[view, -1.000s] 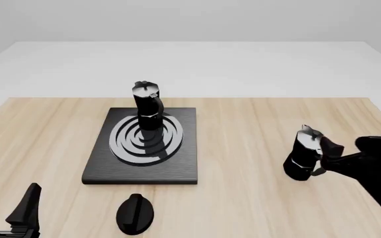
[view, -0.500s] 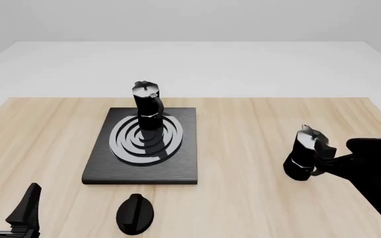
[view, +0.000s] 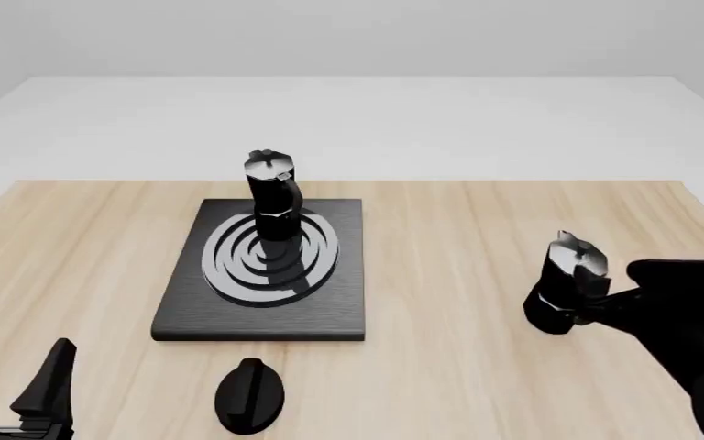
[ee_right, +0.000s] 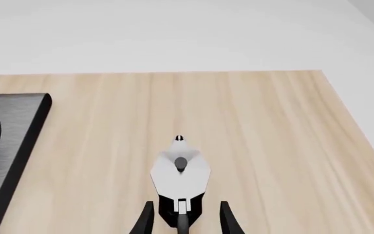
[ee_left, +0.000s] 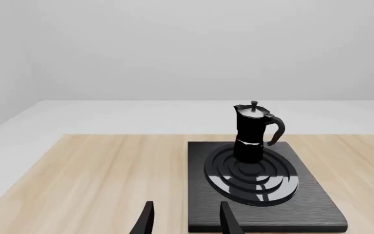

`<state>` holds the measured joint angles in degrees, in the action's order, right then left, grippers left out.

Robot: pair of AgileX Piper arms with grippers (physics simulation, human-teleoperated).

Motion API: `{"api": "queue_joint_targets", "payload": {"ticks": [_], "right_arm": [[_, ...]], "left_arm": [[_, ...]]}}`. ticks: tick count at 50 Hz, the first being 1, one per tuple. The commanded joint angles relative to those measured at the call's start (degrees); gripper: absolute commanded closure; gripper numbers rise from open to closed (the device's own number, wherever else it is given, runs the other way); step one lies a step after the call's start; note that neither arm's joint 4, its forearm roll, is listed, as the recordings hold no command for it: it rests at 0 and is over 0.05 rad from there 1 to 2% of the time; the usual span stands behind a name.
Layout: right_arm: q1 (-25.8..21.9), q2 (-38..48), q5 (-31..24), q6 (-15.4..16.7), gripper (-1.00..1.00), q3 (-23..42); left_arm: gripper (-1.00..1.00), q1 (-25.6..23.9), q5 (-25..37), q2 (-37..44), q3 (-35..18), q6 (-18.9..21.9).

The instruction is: Put both moka pots on the stove.

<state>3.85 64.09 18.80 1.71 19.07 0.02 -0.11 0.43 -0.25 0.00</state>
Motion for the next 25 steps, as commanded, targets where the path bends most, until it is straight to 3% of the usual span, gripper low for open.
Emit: {"api": "queue_joint_targets", "payload": {"ticks": [1,25], "right_arm": [[-0.06,2.17,1.89,0.07,-1.0,-0.43],[-0.16,8.47,6.7,0.03,-1.0,-0.78]], "left_arm": [[-1.0,0.0,0.0,0.0,0.0,0.0],[-1.0,0.01,0.0,0.0,0.0,0.01]]}}
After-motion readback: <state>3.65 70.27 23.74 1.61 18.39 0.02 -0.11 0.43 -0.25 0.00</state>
